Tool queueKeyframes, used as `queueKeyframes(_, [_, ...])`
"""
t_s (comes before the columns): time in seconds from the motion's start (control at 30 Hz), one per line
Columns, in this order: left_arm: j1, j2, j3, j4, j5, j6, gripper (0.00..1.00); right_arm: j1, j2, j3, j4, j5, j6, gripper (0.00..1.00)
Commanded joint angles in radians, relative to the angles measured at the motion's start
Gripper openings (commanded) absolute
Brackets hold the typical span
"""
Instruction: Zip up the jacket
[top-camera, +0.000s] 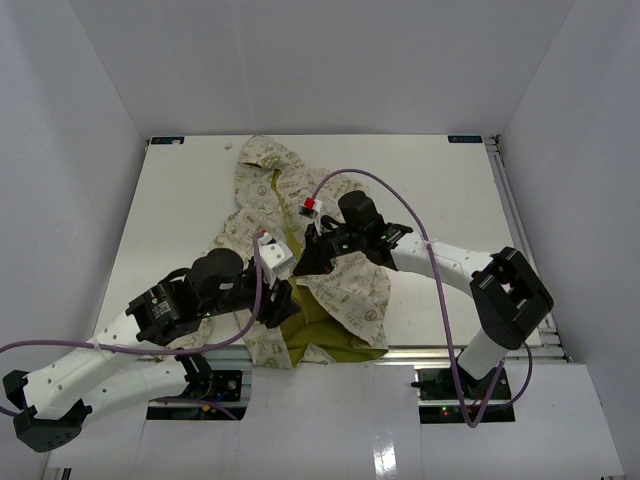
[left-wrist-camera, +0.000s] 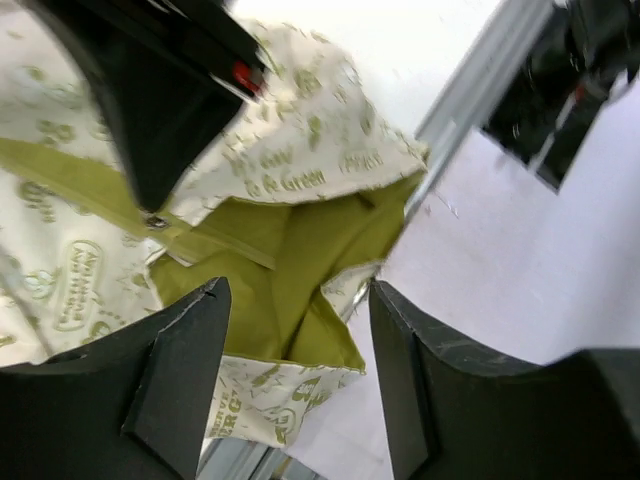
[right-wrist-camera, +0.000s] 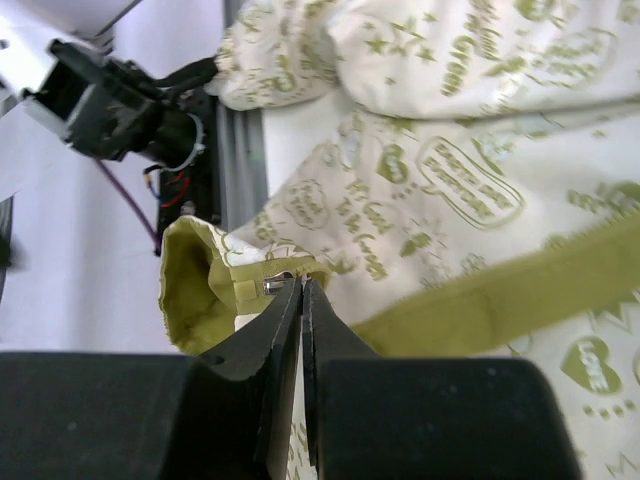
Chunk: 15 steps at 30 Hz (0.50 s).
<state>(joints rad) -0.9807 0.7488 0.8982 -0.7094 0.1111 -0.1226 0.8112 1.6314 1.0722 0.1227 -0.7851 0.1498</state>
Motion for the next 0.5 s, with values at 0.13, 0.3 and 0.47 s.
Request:
queueKeyframes(0.13, [-0.001, 0.164, 0.318, -0.176, -0.234, 0.028, 0.63, -0.010, -0.131, -0.018, 0.031, 0.109, 0.078, 0.08])
queueKeyframes(0.3, [-0.001, 0.228, 0.330, -0.201, -0.285, 0.071, 0.57, -0.009, -0.153, 0.001, 0.046, 0.071, 0.134, 0.08])
queueKeyframes(0.47, [-0.003, 0.194, 0.281, -0.162, -0.246, 0.156, 0.56, -0.011, -0.162, 0.023, 0.050, 0.038, 0.181, 0.08])
